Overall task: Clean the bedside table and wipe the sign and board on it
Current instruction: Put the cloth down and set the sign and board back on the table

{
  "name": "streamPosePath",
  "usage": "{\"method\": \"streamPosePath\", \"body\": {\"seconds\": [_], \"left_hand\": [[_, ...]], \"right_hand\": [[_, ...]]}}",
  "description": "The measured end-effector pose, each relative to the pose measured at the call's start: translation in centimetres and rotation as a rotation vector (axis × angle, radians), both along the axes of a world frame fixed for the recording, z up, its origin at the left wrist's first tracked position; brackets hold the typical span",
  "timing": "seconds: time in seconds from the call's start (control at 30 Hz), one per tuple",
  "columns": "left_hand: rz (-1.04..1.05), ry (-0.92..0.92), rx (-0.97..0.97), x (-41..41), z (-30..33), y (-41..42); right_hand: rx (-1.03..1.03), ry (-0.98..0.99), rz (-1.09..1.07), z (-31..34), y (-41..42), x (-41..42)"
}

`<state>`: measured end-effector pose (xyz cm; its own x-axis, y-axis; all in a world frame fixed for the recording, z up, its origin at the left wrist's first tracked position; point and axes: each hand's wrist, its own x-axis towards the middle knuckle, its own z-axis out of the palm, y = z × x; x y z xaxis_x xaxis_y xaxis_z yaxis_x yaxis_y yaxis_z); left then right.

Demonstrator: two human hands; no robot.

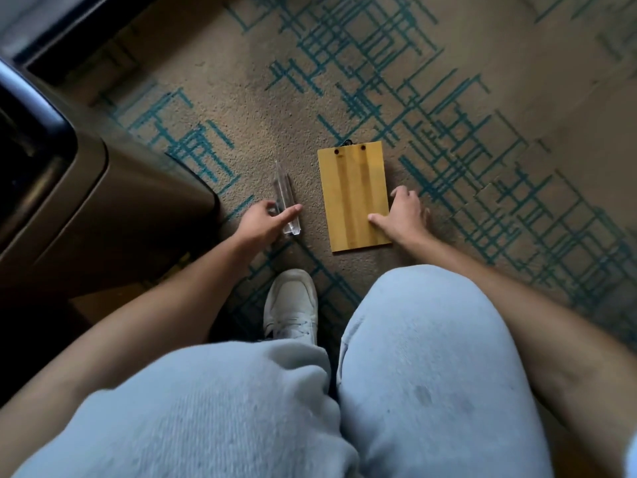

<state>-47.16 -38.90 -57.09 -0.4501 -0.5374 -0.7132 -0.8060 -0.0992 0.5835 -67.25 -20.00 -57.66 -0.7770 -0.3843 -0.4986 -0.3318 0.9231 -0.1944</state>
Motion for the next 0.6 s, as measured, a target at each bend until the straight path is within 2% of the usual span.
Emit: {"method": "streamPosePath", "body": {"seconds": [0.2, 0.47, 0.6], "left_hand": [[-0.057, -0.042, 0.034, -0.2, 0.3, 0.6], [0.183, -0.025, 0.201, -0.8, -0.1, 1.5], [0.26, 0.012, 0.214, -0.7, 0.1, 1.6]], "right_hand": [[-0.054, -0.038, 0.012, 0.2, 0.3, 0.6], [-0.07, -0.158, -0.083, 0.6, -0.1, 0.2], [-0.072, -0.27, -0.108, 0.8, -0.1, -0.6]]}}
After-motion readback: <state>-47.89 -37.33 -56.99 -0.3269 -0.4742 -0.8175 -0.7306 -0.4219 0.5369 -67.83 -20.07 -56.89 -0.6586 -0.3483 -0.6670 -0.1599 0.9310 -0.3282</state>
